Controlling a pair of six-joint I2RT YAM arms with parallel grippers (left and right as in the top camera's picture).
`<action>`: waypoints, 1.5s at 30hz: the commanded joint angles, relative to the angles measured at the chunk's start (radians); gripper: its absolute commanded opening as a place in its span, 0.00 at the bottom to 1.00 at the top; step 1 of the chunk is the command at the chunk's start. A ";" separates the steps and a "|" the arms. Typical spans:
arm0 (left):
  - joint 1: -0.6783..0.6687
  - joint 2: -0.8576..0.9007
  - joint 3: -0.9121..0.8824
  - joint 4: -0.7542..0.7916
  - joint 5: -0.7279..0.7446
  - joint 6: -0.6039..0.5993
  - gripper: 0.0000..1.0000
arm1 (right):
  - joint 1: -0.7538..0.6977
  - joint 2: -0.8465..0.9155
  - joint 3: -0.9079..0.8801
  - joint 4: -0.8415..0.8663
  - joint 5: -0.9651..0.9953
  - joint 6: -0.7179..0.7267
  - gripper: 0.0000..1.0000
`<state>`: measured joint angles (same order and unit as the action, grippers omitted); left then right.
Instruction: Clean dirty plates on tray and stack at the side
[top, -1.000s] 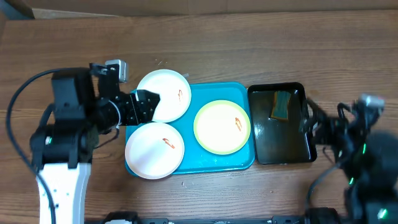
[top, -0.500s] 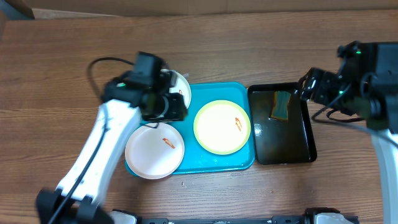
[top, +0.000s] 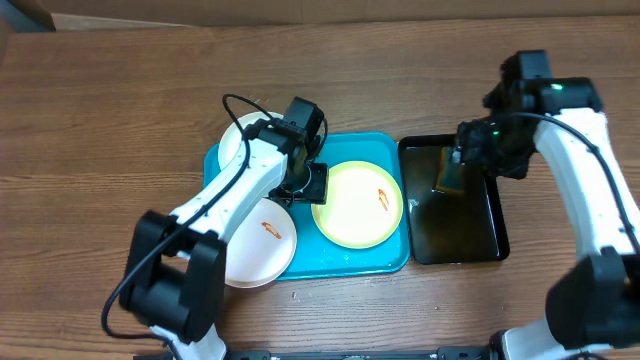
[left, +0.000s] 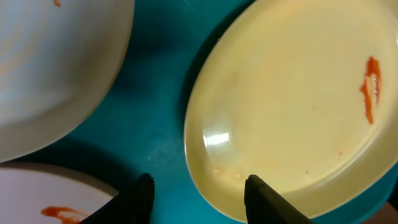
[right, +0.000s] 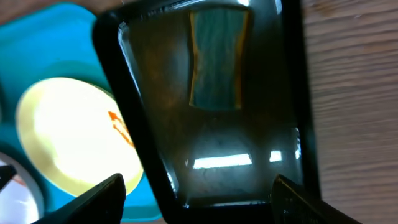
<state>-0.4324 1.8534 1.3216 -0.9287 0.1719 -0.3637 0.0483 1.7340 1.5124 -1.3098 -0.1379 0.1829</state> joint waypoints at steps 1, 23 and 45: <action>-0.007 0.040 -0.004 0.024 -0.026 -0.011 0.47 | 0.017 0.053 -0.037 0.034 0.053 -0.011 0.76; -0.008 0.056 -0.011 0.096 -0.026 -0.011 0.42 | 0.047 0.093 -0.394 0.557 0.092 -0.007 0.62; -0.008 0.056 -0.011 0.096 -0.026 -0.011 0.50 | 0.048 0.006 -0.351 0.327 0.101 0.003 0.63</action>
<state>-0.4324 1.8996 1.3190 -0.8364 0.1555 -0.3676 0.0933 1.7634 1.1374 -1.0187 -0.0471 0.1825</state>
